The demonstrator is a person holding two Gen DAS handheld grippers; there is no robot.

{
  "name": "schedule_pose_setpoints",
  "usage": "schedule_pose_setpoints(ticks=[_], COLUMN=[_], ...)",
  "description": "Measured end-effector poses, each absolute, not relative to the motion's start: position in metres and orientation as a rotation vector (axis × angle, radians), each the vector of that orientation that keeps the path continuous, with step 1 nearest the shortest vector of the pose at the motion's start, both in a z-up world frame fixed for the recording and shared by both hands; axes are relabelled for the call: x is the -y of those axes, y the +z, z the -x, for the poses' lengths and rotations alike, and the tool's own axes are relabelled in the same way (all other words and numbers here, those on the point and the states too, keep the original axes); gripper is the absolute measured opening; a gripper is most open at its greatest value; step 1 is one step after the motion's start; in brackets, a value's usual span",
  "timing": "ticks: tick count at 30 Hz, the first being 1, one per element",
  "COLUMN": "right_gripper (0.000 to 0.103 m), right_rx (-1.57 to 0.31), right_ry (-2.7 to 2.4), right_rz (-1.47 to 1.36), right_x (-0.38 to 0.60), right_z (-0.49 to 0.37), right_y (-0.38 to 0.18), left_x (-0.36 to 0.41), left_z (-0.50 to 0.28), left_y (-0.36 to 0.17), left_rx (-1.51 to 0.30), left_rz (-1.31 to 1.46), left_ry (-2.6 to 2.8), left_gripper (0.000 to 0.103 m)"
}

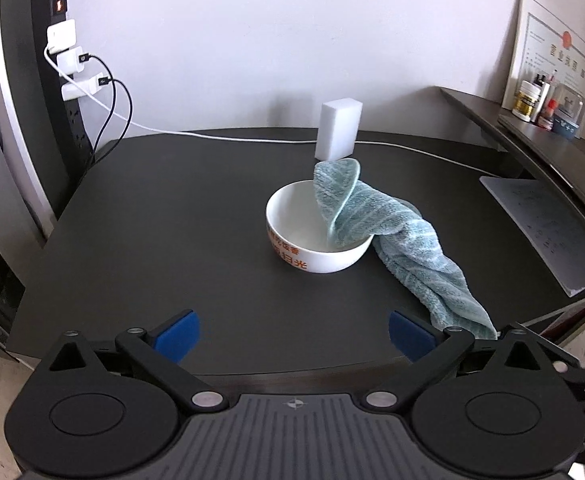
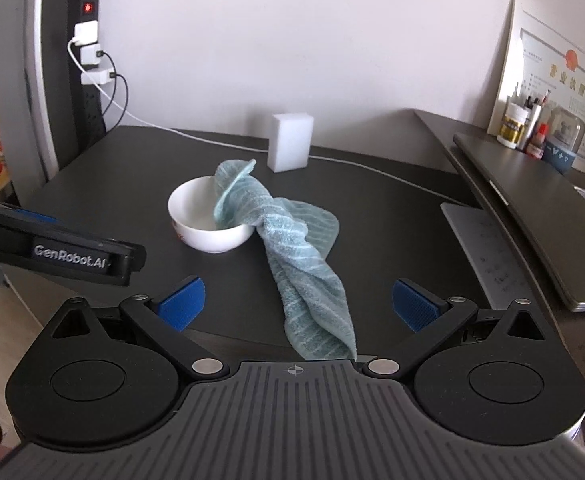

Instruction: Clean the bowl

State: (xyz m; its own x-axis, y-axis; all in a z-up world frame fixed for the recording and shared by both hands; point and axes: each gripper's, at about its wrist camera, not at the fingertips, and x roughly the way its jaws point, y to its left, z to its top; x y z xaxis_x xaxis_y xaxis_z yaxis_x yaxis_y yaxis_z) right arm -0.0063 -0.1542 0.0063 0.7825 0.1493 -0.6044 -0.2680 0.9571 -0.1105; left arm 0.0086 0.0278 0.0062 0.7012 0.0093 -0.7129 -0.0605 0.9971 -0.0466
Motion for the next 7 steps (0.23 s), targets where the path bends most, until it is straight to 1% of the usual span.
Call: schedule_pose_setpoints(ticks=[7], right_gripper=[0.103], right_rx=[-0.643], right_ry=[0.213], right_rz=[0.172], right_x=[0.1589], right_z=[0.0019], right_y=[0.0002], left_x=[-0.0199], left_z=[-0.0055], left_y=[0.0072], left_rx=[-0.774], left_rz=[0.043], left_ry=[0.048], left_gripper=[0.101])
